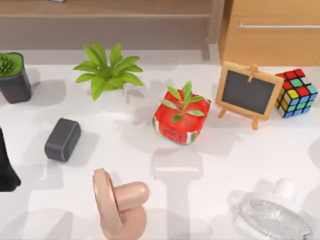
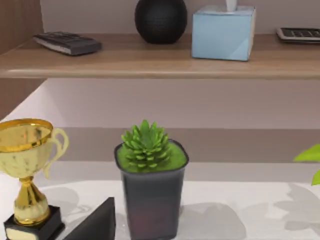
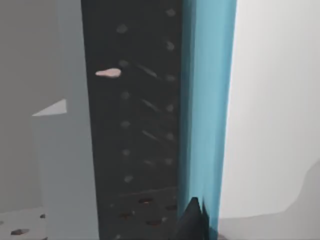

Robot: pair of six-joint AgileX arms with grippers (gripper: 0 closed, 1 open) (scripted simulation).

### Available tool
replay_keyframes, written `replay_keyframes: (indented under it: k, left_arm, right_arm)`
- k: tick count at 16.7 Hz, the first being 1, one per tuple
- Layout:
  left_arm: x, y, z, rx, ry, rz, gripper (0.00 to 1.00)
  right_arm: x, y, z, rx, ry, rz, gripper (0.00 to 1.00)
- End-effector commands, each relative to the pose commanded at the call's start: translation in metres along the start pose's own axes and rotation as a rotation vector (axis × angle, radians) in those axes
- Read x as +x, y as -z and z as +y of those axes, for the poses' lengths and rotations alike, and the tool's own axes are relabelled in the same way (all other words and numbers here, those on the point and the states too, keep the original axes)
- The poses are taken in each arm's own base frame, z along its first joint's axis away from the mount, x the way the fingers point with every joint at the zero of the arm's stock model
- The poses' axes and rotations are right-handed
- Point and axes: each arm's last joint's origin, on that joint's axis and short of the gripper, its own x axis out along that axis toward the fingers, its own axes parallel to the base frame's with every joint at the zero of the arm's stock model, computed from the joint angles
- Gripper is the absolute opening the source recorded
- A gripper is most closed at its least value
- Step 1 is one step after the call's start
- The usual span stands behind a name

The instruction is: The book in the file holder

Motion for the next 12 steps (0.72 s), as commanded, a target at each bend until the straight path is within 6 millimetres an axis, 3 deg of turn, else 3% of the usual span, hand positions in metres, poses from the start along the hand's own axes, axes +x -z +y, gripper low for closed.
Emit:
replay_keyframes:
  k: [8, 12]
  left_arm:
    - [0.0, 0.0, 0.0, 0.0, 0.0, 0.0, 1.0]
    - [0.0, 0.0, 0.0, 0.0, 0.0, 0.0, 1.0]
  right_arm:
    - [0.0, 0.0, 0.0, 0.0, 0.0, 0.0, 0.98]
    - [0.0, 0.0, 0.0, 0.0, 0.0, 0.0, 1.0]
